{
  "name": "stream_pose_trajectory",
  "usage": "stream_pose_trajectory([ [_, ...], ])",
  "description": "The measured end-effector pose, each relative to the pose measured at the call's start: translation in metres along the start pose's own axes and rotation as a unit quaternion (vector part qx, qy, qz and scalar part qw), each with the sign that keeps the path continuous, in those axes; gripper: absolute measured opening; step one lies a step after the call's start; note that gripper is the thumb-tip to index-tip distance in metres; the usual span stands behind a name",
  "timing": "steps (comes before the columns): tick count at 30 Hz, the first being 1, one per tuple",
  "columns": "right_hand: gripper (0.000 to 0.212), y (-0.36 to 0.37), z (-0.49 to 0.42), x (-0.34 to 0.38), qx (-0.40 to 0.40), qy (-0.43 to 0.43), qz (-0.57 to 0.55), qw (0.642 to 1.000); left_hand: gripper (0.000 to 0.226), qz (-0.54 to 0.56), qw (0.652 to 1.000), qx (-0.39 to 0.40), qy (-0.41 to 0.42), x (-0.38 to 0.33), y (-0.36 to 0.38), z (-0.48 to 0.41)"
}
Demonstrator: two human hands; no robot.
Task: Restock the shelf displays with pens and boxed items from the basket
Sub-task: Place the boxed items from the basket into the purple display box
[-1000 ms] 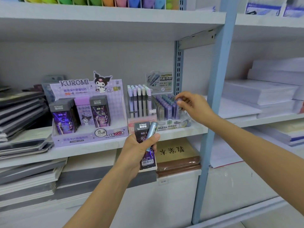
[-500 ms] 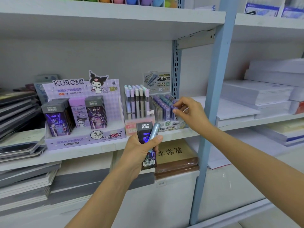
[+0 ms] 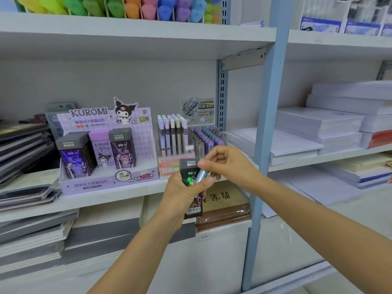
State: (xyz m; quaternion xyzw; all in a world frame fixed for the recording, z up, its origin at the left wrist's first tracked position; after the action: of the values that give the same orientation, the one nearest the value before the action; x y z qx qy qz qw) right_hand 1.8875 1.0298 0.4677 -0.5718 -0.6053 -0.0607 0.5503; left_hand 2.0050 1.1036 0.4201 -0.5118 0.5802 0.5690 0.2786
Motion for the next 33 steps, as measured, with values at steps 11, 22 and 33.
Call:
stream_pose_trajectory([
  [11,0.021,-0.084,-0.009,0.006,-0.225,-0.028,0.031,0.973,0.016,0.08,0.994,-0.016,-0.072,0.0,-0.003,0.003],
  [22,0.021,-0.082,-0.042,-0.019,-0.233,-0.022,0.273,0.933,0.011,0.045,0.997,0.006,-0.054,-0.003,-0.008,0.004],
  [33,0.019,-0.085,-0.056,-0.023,-0.111,-0.025,0.318,0.941,0.014,0.042,0.998,0.026,-0.044,0.0,-0.009,0.0],
])
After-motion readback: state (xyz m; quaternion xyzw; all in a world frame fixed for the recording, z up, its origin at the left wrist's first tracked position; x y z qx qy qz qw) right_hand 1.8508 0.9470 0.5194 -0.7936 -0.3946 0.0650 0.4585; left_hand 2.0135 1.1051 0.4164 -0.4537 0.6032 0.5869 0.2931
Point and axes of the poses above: each hand's wrist, its own z-axis away from the middle knuckle, its own y-axis out of the palm, x = y × z, the point moved 5 cm from there along -z, towards the middle knuckle, and after that the axes turned 15 degrees about z, right-handed, at the moved point
